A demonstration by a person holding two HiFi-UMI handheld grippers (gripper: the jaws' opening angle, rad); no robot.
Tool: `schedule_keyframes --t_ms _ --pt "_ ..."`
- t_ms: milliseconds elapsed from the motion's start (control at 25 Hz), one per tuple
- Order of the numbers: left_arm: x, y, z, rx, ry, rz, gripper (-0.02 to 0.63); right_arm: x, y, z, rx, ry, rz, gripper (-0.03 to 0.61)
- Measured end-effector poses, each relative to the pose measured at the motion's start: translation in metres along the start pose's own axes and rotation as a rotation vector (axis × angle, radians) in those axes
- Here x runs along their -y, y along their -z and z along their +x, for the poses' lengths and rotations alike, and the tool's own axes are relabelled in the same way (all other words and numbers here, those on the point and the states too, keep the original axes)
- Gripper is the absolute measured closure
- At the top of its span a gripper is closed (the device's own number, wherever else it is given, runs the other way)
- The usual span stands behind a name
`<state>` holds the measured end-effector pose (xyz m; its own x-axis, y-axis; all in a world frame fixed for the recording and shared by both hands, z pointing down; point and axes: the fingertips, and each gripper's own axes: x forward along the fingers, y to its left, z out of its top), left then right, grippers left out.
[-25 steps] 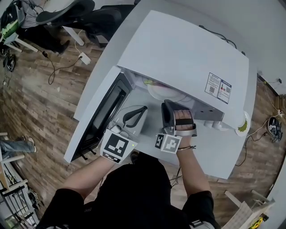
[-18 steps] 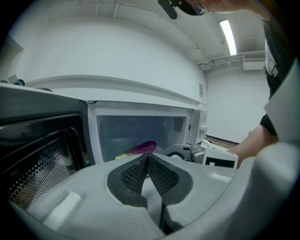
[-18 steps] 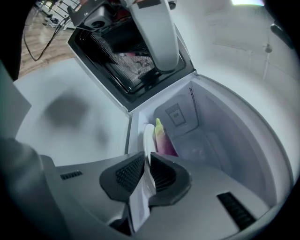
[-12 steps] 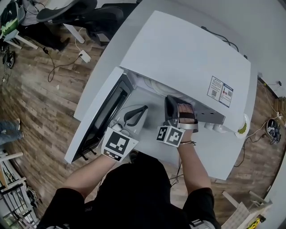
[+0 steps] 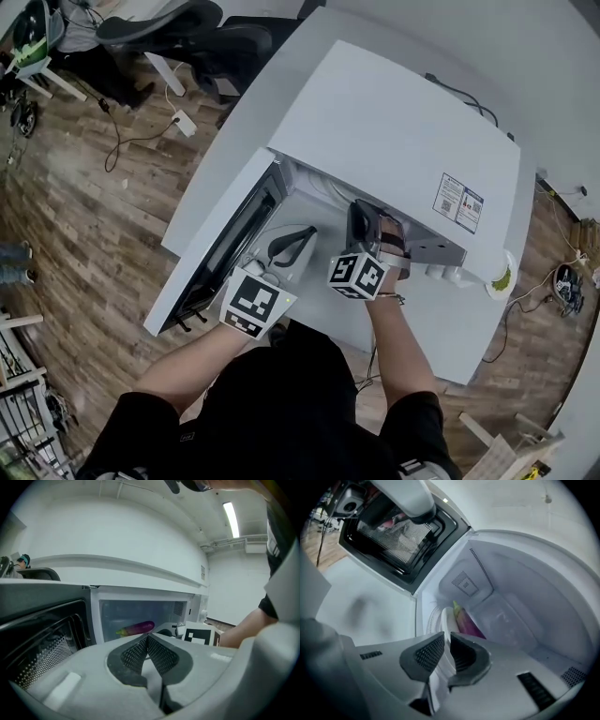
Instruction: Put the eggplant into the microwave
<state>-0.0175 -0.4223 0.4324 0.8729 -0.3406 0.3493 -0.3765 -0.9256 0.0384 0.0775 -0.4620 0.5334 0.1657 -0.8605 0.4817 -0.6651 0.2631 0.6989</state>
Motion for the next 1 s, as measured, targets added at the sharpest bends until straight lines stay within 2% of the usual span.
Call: schedule_keyframes --t_ms 200,520,840,1000 --pt "0.015 0.000 -0.022 0.013 0.007 -0.058 0.606 0.003 -0.013 -0.023 0.034 -0.014 0.089 0.528" --pt "0.051 -0.004 -0.092 0.072 0.000 -0.033 0.606 -0.014 -0.042 -0.099 0.093 -0.012 0.128 0.529" --pt "0.081 -0.002 -0.168 0.085 -0.003 -0.054 0.606 -0.028 -0.073 -0.189 0.163 -0.103 0.384 0.538" --pt "0.092 -0.008 -0.195 0.085 -0.008 -0.057 0.606 -0.036 -0.090 -0.229 0.218 -0.203 0.495 0.540"
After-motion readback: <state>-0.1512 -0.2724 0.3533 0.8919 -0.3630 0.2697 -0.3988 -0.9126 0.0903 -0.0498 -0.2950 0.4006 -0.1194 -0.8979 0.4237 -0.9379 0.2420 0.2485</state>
